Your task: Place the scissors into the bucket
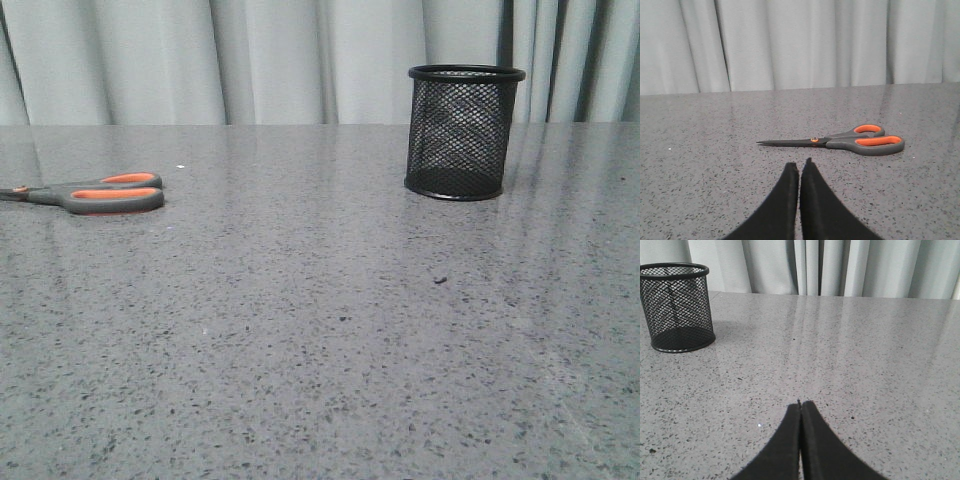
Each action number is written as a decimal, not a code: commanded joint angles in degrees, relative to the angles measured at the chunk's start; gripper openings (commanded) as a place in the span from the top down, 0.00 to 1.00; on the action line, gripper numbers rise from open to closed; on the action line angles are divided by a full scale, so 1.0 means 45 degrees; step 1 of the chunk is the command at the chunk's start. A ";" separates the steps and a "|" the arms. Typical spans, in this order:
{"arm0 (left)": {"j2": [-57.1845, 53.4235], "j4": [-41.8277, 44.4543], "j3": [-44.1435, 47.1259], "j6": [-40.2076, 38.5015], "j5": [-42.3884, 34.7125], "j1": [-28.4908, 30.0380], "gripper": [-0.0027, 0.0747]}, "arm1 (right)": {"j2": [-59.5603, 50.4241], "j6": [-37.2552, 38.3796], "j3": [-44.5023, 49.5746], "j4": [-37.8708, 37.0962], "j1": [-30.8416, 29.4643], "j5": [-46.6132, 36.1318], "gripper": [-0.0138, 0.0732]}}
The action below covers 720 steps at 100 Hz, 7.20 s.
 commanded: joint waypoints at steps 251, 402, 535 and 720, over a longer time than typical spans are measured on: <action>0.9684 -0.2291 -1.1787 0.1556 0.9364 0.0011 0.40 | 0.8189 -0.1037 -0.8989 0.5129 -0.0059 0.6191 0.36; 2.3151 -0.1894 -1.9717 1.6310 1.3707 0.0011 0.43 | 0.8754 -0.1958 -0.8989 0.5184 -0.0059 0.6302 0.36; 2.1394 -0.1588 -2.1344 1.4787 1.5021 -0.0808 0.99 | 0.8754 -0.3247 -0.9020 0.7346 -0.0059 0.6324 0.36; 1.8607 0.4151 -2.3689 0.6542 1.2169 -1.2026 0.93 | 1.2967 -0.9083 -1.4051 1.7426 -0.0059 1.1381 0.92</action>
